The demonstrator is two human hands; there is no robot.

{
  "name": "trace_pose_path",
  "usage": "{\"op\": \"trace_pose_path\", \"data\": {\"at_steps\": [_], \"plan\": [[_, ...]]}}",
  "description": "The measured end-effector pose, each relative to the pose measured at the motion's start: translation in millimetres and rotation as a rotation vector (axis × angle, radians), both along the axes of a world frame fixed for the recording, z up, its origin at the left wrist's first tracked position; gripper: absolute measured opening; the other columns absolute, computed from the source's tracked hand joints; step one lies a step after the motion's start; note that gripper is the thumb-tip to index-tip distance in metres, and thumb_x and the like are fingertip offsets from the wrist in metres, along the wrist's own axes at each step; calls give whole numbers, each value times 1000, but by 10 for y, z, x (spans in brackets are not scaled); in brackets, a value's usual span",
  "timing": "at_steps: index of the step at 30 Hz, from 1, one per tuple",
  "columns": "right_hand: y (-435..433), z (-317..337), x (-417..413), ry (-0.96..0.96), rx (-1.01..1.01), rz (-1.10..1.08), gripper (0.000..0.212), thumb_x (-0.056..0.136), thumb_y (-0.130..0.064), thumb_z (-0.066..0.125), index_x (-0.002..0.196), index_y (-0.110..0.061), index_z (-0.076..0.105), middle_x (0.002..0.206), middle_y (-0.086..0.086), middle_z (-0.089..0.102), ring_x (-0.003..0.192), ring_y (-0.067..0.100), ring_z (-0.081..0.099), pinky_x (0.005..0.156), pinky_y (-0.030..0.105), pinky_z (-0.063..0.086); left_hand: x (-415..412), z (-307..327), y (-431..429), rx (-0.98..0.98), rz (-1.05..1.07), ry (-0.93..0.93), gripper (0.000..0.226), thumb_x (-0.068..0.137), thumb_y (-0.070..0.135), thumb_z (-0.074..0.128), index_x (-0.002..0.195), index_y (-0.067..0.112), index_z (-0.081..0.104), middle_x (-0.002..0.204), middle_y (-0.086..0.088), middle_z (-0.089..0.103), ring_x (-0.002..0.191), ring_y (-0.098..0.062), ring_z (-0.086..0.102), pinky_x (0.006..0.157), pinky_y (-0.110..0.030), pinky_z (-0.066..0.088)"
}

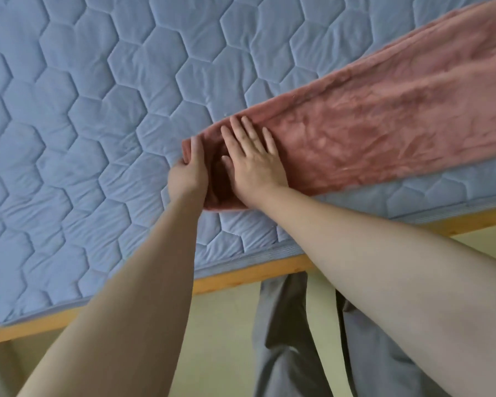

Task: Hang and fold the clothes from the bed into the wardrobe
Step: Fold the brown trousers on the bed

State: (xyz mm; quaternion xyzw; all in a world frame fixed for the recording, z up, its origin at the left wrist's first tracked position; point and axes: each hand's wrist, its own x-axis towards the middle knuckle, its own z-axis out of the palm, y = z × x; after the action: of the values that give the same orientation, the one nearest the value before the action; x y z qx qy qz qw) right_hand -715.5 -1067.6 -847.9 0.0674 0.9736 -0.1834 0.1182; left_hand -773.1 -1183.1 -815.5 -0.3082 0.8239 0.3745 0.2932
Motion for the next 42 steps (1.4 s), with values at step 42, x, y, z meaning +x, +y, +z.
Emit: {"op": "trace_pose_path", "data": {"at_steps": [42], "plan": [[3239,-420,534,50,242,-59,69,104,-52,17,163,-18,3,171,-4,-2,156,14,-4,126,44,-2,684,-889,2050,-620,-766,482,69,103,52,24,162,21,8,170,3,5,157,-19,0,125,-51,3]]}}
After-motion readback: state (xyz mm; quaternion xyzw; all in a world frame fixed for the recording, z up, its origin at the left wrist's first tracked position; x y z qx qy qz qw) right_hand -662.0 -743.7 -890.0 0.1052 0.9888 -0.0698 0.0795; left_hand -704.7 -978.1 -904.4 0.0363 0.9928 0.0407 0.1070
